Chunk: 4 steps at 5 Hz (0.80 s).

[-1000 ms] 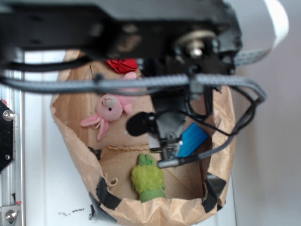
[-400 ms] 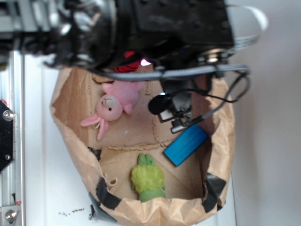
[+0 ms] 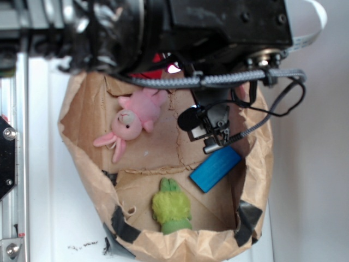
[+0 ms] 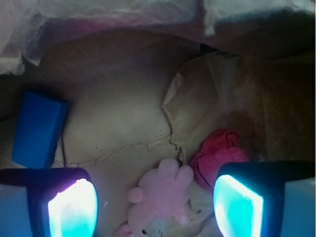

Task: Grab the pink bunny.

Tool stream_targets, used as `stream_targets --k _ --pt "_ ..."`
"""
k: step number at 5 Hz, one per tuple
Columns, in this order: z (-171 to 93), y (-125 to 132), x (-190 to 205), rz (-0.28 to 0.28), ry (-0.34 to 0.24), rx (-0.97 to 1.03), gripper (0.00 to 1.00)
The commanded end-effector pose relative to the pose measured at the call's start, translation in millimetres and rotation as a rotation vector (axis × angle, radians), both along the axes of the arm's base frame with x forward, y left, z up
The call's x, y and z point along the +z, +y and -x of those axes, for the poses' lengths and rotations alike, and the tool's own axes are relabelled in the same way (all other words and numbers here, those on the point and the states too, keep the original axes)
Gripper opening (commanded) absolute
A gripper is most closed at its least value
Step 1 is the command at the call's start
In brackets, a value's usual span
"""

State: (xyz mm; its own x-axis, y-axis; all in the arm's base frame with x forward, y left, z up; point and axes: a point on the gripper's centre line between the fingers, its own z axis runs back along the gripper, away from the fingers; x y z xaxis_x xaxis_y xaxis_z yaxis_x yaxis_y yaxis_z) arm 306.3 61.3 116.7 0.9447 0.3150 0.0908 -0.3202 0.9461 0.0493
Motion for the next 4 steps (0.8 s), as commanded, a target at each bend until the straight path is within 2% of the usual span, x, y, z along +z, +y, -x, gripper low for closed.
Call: stream_targets --k 1,2,3,4 --pt "13 -10 4 0.072 -0.07 0.043 1.0" --pt "52 -27 -2 0.088 -0.031 0.157 1.0" --pt "74 -37 3 0.12 -0.052 0.139 1.0" --pt "84 -45 5 0.146 -0.141 0.178 1.0"
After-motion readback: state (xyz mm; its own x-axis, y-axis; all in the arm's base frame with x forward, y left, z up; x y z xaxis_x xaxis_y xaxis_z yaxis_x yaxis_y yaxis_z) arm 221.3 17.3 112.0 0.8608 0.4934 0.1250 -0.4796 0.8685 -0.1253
